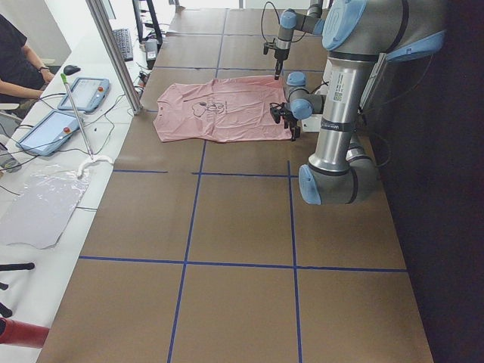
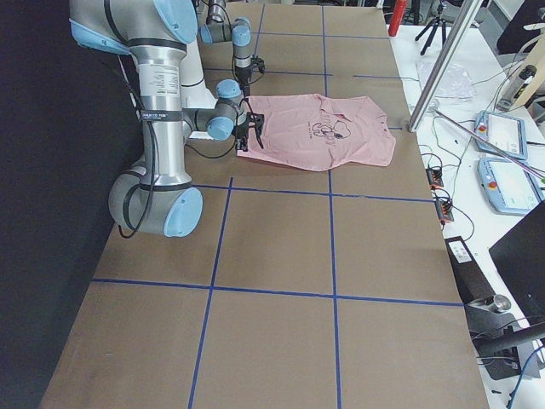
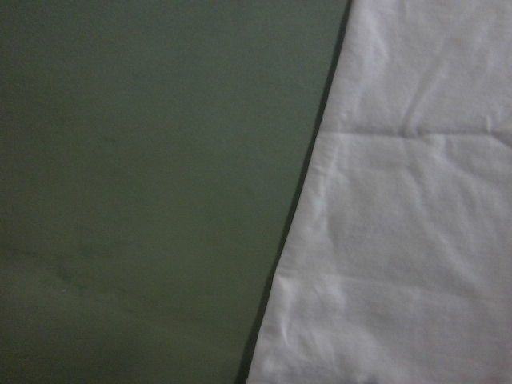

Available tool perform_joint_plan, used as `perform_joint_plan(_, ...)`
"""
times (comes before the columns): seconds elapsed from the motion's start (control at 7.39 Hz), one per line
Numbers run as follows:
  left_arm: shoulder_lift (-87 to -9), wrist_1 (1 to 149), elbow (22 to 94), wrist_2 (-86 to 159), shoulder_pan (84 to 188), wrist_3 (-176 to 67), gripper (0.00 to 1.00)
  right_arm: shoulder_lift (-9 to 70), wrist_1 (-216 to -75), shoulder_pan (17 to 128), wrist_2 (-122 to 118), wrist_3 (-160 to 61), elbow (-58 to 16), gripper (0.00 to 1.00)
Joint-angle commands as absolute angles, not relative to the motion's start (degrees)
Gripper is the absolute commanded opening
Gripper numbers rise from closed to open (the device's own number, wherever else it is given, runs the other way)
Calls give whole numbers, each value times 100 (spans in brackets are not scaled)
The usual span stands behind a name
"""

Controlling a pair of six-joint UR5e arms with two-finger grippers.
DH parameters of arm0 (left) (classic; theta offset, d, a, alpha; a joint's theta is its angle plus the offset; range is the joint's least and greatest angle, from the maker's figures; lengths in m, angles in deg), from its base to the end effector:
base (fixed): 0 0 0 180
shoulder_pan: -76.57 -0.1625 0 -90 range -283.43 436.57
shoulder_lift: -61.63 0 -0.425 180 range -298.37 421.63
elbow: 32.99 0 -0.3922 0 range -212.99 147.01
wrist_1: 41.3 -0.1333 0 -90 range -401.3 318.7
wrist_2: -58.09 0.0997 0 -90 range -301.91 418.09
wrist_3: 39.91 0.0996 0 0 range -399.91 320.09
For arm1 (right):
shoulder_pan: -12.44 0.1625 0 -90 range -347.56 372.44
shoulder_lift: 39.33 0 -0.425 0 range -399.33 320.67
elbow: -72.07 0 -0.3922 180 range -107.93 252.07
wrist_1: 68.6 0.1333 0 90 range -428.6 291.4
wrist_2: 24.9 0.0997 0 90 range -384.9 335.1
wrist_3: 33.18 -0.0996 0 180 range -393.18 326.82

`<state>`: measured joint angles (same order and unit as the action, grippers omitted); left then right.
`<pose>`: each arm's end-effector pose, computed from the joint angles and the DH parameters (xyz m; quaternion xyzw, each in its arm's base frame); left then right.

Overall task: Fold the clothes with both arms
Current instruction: 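Grasp the hem corners with both grippers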

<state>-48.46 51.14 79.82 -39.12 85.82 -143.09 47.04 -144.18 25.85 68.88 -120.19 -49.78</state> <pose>0.5468 -0.2114 0.2932 -0.0712 0.3824 -0.1553 0.9080 -0.4439 -0.2361 0.3468 0.0305 -0.4216 0.0684 0.9037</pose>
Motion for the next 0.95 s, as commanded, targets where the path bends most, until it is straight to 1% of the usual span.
perform_joint_plan(0.0,-4858,5134,7960,-3912,8571,-14301,96,4707,-14418,2589,6888,-12019,-4983,0)
perform_joint_plan(0.68,-4832,5134,7925,-3912,8571,-14310,96,4707,-14418,2598,6888,-12019,-5009,0)
perform_joint_plan(0.81,-4841,5134,7899,-3912,8571,-14310,94,4707,-14418,2598,6888,-12010,-5018,0)
